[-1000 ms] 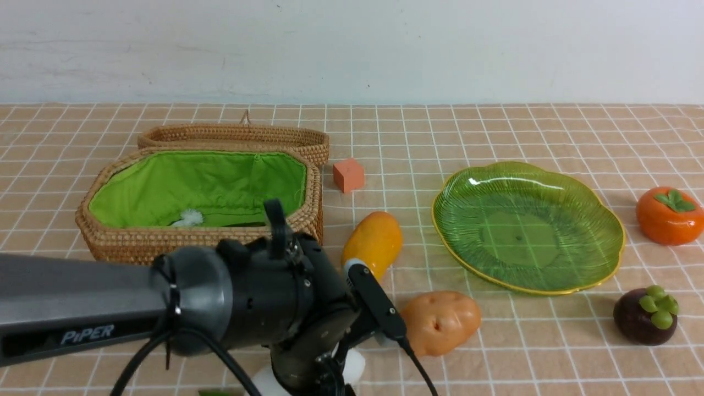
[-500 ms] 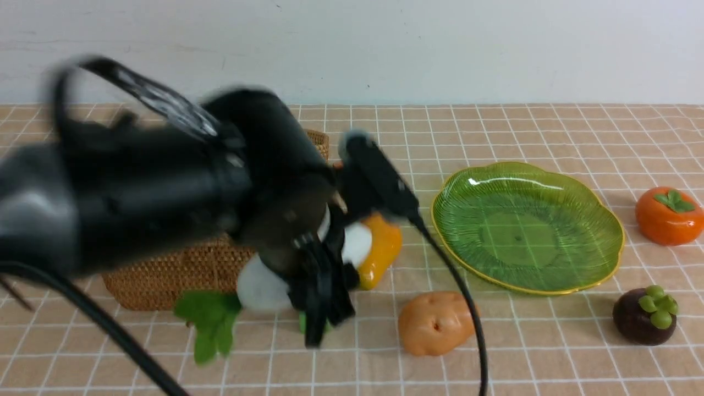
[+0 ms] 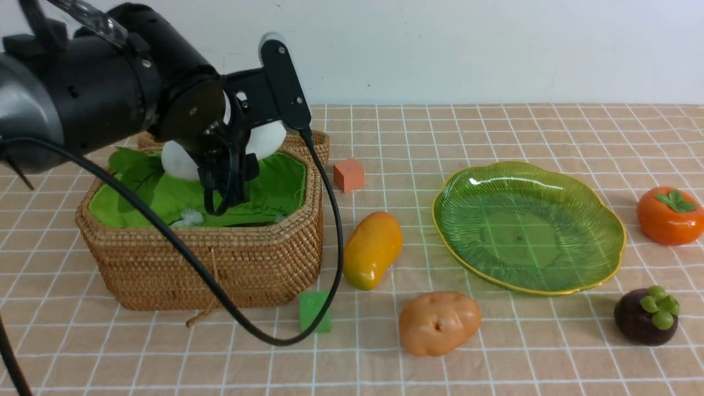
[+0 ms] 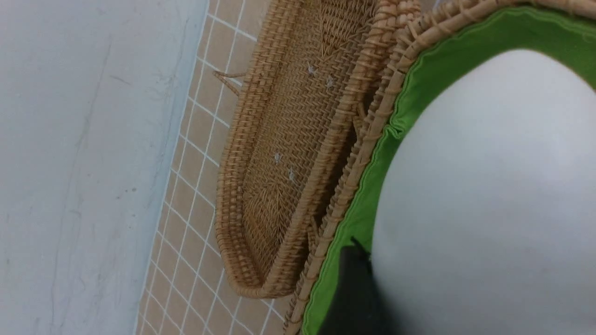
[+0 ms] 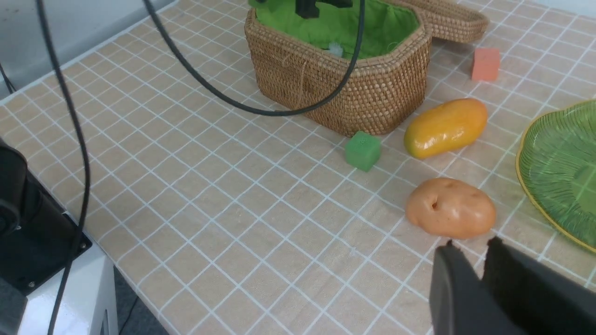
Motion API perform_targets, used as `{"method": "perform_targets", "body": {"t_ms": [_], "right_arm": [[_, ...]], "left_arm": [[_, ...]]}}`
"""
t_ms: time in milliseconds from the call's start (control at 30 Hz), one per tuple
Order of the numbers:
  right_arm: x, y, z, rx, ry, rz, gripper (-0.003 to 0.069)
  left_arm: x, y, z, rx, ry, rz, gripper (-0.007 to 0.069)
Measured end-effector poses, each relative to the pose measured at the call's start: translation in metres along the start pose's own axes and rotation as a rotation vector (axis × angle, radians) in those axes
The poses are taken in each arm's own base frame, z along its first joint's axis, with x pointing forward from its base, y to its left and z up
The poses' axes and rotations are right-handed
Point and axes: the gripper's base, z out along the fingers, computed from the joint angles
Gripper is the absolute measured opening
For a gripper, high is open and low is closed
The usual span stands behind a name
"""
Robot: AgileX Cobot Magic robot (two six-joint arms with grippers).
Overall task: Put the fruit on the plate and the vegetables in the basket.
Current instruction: Take a daikon with your left arm and place it on the basket on the left, then grab a potato with your left arm and place it in the basket on the left
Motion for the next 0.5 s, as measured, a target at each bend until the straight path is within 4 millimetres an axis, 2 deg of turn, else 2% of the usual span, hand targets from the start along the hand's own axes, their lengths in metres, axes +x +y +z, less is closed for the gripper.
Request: {"method": "perform_targets", "body": {"t_ms": [67,133,200,267,333,367,400,500], "right_arm": [[0.000,0.000,0.000,0.000,0.000,0.000,0.0108],[0.000,0.000,0.000,0.002,0.000,-0.001,0.0108],[-0.001,-0.001,-0.002,0.011,0.001,-0.005,0.0108],[-0.003,-0.002,-0.006,0.041,-0.001,0.008,0.0108],[-0.005,-0.003,-0.010,0.064,-0.001,0.019,0.0108],[-0.007,-0.004,-0.018,0.105,0.013,0.037,0.0111],[-0.008,-0.004,-0.020,0.118,0.013,0.038,0.0111],[-0.008,-0.007,-0.030,0.178,0.059,0.070,0.0115]], "left_arm": [[0.001,-0.002,0.004,0.009,0.015,0.002,0.0595],[0.002,-0.003,0.005,0.017,0.027,-0.019,0.0627],[0.003,-0.004,0.001,0.039,0.040,-0.107,0.0660],[0.004,-0.007,-0.006,0.078,0.059,-0.275,0.0649],[0.002,-0.010,-0.013,0.106,0.060,-0.364,0.0621],[-0.009,-0.018,-0.030,0.164,0.037,-0.477,0.0547],[-0.012,-0.021,-0.033,0.180,0.027,-0.488,0.0529],[-0.048,-0.052,-0.063,0.345,-0.079,-0.561,0.0340]]}}
